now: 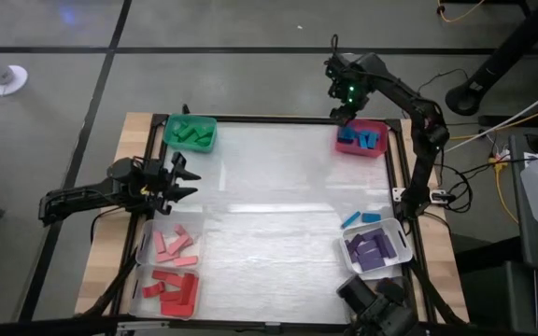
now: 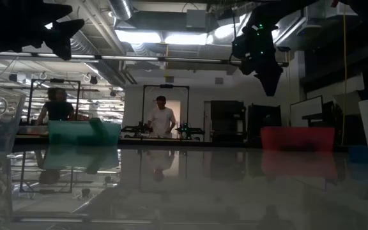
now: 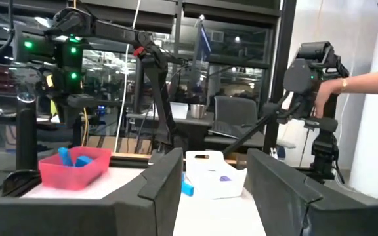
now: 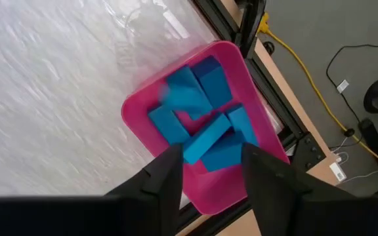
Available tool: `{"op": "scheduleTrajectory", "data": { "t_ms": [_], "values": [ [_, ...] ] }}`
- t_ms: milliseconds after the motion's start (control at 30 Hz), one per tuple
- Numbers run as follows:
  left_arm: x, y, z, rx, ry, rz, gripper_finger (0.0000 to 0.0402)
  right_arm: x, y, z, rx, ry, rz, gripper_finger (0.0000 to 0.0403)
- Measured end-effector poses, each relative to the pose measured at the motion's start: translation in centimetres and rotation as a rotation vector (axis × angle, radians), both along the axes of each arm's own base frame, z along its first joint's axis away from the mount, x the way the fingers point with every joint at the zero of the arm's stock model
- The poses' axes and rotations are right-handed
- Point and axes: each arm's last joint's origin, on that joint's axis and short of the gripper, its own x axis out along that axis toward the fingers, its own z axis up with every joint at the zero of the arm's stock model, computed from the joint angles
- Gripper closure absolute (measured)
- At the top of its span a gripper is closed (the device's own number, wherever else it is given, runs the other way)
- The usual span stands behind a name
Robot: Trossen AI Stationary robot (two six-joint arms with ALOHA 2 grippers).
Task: Sort blocks
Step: Put the blue block into the pink bin
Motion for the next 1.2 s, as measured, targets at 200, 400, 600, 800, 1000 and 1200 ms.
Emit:
{"op": "scheduleTrajectory", "data": {
  "t_ms": [200,400,600,800,1000,1200],
  "values": [
    [0.0,0.0,-0.1,0.021,0.010,0.005,0.0243,-0.1,-0.1,0.0,0.000,0.000,-0.007,0.0237],
    [0.0,-0.2,-0.1,0.077,0.005,-0.041,0.0243,0.6,1.2,-0.1,0.109,-0.055,-0.058,0.0233],
    [-0.2,-0.4,-0.4,0.056,0.041,-0.118,0.0243,3.1,4.1,0.3,0.182,-0.130,0.042,0.0233],
    [-0.2,-0.4,-0.4,0.089,0.036,-0.112,0.0243,6.8,9.1,0.3,0.194,-0.111,0.254,0.0233],
    [-0.1,-0.4,-0.7,0.079,0.067,-0.113,0.0243,9.1,14.1,-0.5,0.221,-0.071,0.398,0.0233],
    [-0.1,-0.4,-0.8,0.073,0.079,-0.114,0.0243,8.4,19.9,-3.9,0.352,0.060,0.482,0.0233]
  ]
}}
